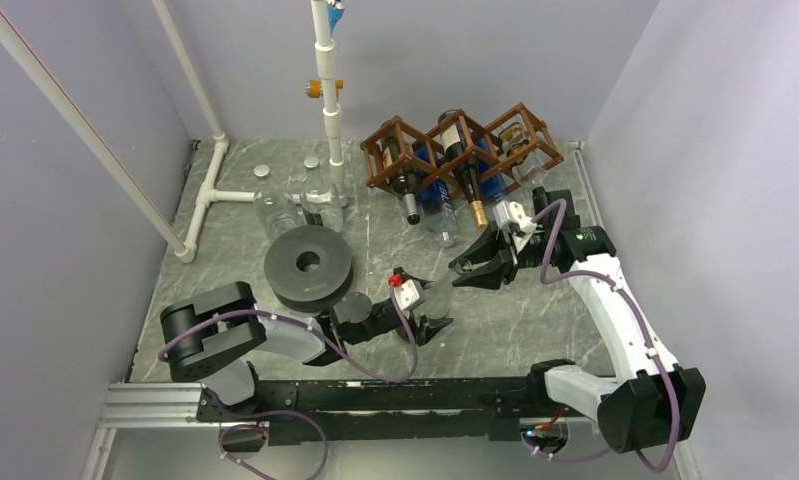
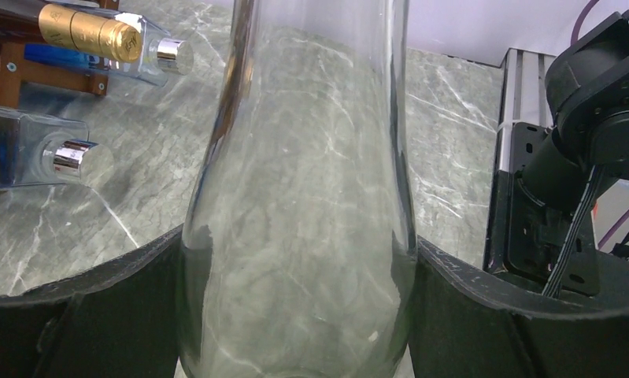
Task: Take the wine bottle off the wine rack
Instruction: Place the wine bottle at the center of the board.
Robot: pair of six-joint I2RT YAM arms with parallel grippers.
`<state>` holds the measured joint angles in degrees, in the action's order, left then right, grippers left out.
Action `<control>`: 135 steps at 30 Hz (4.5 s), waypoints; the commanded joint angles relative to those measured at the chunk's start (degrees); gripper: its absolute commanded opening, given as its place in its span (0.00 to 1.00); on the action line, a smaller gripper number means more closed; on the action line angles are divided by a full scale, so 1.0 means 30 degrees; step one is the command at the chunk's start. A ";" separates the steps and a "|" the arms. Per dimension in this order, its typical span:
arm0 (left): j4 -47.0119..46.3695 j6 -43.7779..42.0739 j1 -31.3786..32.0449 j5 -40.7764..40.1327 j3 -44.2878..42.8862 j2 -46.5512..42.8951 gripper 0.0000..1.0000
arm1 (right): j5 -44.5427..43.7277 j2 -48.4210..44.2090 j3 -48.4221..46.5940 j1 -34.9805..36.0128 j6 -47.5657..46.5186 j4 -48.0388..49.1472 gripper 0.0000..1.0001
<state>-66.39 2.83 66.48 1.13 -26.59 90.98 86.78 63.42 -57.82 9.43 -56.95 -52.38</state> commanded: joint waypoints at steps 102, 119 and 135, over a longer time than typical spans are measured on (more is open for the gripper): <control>1.1405 -0.0436 0.0429 -0.1121 -0.6262 -0.6040 0.00 | -0.0081 0.0004 -0.2888 -0.0009 -0.1547 -0.3935 1.00; 1.3816 -0.0708 -0.0900 -0.2528 -0.5745 -1.0184 0.00 | -0.0470 0.0153 -0.2308 -0.0067 -0.0390 -0.2440 1.00; 1.5997 -0.1247 -0.3481 -0.2474 -0.6094 -1.3596 0.00 | -0.1188 0.0364 -0.1589 -0.0097 0.1495 -0.0367 1.00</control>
<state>-8.93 -0.67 57.87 -6.94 -41.36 54.39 82.72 64.58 -62.89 9.34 -53.52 -56.62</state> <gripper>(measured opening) 0.421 0.993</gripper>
